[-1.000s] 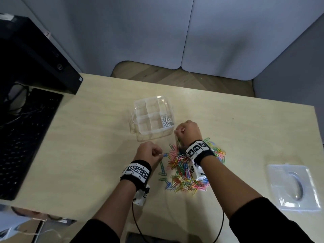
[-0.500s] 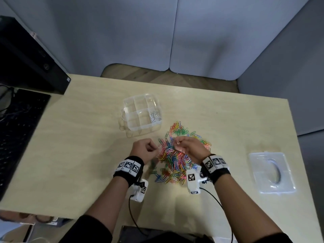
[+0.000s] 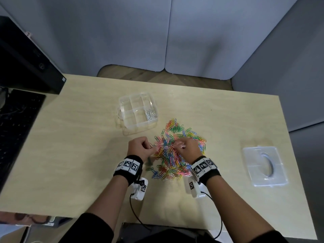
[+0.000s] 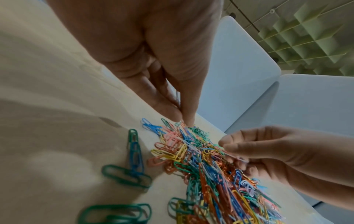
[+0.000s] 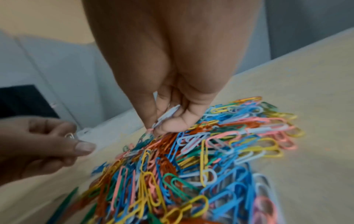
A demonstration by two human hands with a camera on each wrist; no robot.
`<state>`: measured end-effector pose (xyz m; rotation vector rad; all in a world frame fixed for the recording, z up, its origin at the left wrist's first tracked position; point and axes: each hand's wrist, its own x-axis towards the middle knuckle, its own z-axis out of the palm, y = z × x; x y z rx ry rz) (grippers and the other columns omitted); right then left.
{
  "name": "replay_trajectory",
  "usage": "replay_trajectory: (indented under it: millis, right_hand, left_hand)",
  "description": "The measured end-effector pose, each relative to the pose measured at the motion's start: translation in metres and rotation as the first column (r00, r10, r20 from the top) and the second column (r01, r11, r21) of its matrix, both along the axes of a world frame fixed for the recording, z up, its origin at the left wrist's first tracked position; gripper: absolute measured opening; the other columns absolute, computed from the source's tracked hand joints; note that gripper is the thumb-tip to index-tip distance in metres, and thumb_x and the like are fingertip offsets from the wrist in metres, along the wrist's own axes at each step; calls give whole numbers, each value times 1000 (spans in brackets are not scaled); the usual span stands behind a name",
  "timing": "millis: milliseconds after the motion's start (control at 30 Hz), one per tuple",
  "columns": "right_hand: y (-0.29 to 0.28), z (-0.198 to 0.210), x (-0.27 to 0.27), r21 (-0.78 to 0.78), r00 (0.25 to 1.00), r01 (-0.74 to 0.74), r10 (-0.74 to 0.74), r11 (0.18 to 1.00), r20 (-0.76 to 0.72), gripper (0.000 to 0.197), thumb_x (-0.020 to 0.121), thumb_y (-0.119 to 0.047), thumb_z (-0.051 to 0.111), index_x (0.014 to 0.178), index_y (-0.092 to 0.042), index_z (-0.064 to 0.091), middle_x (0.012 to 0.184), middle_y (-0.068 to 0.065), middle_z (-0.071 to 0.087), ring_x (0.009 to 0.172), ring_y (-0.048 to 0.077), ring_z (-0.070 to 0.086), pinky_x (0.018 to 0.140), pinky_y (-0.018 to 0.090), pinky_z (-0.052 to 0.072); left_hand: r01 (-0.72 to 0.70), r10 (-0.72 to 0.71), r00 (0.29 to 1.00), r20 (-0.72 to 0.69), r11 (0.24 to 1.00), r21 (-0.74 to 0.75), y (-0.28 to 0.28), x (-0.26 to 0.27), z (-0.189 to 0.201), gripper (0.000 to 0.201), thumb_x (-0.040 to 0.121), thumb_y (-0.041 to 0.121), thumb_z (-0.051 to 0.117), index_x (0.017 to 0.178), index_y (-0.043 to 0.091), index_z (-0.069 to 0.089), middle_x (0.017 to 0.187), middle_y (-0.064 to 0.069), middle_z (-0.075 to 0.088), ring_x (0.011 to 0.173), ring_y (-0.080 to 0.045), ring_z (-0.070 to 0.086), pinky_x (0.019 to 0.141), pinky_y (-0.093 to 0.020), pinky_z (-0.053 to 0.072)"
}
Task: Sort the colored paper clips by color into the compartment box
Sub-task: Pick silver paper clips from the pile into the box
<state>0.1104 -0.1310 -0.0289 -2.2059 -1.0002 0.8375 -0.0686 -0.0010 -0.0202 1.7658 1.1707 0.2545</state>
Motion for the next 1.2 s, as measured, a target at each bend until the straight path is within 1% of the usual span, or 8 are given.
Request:
replay_trajectory:
  millis: [133, 333, 733, 933, 1000, 1067, 1133, 1200]
  right_hand:
    - [-19, 0, 4, -20, 999, 13, -13, 1000, -33, 20, 90, -10, 60, 100, -16, 76, 99, -3, 74, 88, 6, 65, 84, 23, 52]
    - [-20, 6, 11, 13, 994, 99, -99, 995, -37, 17, 88, -10, 63, 89, -19, 77, 89, -5, 75, 83, 6, 68, 83, 24, 54]
    - [-30, -2, 2, -139, 978, -15, 44, 990, 206, 7, 84, -19, 74, 78, -18, 72, 78, -6, 65, 71, 10, 61, 72, 28, 52]
    - [-45, 2, 20, -31, 987, 142, -144, 989, -68, 3, 84, -11, 71, 82, -13, 72, 70, -6, 70, 64, 6, 66, 71, 20, 52]
    - [-52, 0, 25, -20, 896, 295, -284, 955, -342, 18, 89, -2, 63, 104, -5, 72, 71, 4, 69, 60, 8, 65, 66, 20, 53]
    - [-55, 2, 24, -75, 687, 414, -365, 907, -628, 24, 96, 2, 53, 115, 2, 67, 73, 6, 62, 61, 11, 57, 59, 17, 47]
    - [-58, 10, 22, -118, 492, 480, -379, 869, -784, 22, 98, -4, 51, 106, 1, 70, 73, 5, 58, 61, 13, 51, 58, 20, 42]
    - [-61, 14, 21, -159, 326, 552, -387, 819, -863, 21, 98, -11, 51, 90, -3, 68, 74, 5, 57, 61, 15, 49, 56, 23, 41]
  left_hand:
    - [46, -46, 998, 44, 999, 0, -3, 11, 0, 30, 66, 11, 86, 66, 15, 56, 59, 5, 59, 50, -9, 50, 53, -20, 47]
    - [189, -188, 982, -33, 981, 38, -7, 29, -9, 10, 84, 11, 71, 85, 19, 79, 91, 5, 73, 81, -5, 62, 82, -21, 49]
    - [482, -441, 870, -222, 855, 191, 0, 47, -10, 11, 84, 21, 73, 77, 13, 75, 84, -1, 63, 74, -17, 60, 74, -33, 54]
    - [421, -405, 906, -120, 892, 166, -1, 44, -14, 7, 82, 8, 69, 76, 10, 69, 73, -1, 68, 67, -16, 63, 72, -37, 57]
    - [387, -382, 922, -63, 911, 141, -3, 42, -14, 6, 83, 6, 69, 81, 11, 71, 75, 1, 69, 68, -16, 65, 74, -36, 58]
    - [362, -359, 932, -46, 926, 107, -6, 42, -13, 23, 87, 6, 65, 107, 15, 72, 83, -1, 70, 72, -17, 66, 79, -29, 57]
    - [357, -352, 934, -64, 930, 86, -9, 45, -9, 34, 92, 7, 57, 124, 14, 66, 96, -4, 70, 76, -18, 65, 78, -23, 52]
    - [342, -339, 939, -62, 939, 48, -12, 49, -4, 29, 94, 6, 49, 112, 10, 73, 100, 1, 67, 70, -14, 59, 73, -20, 47]
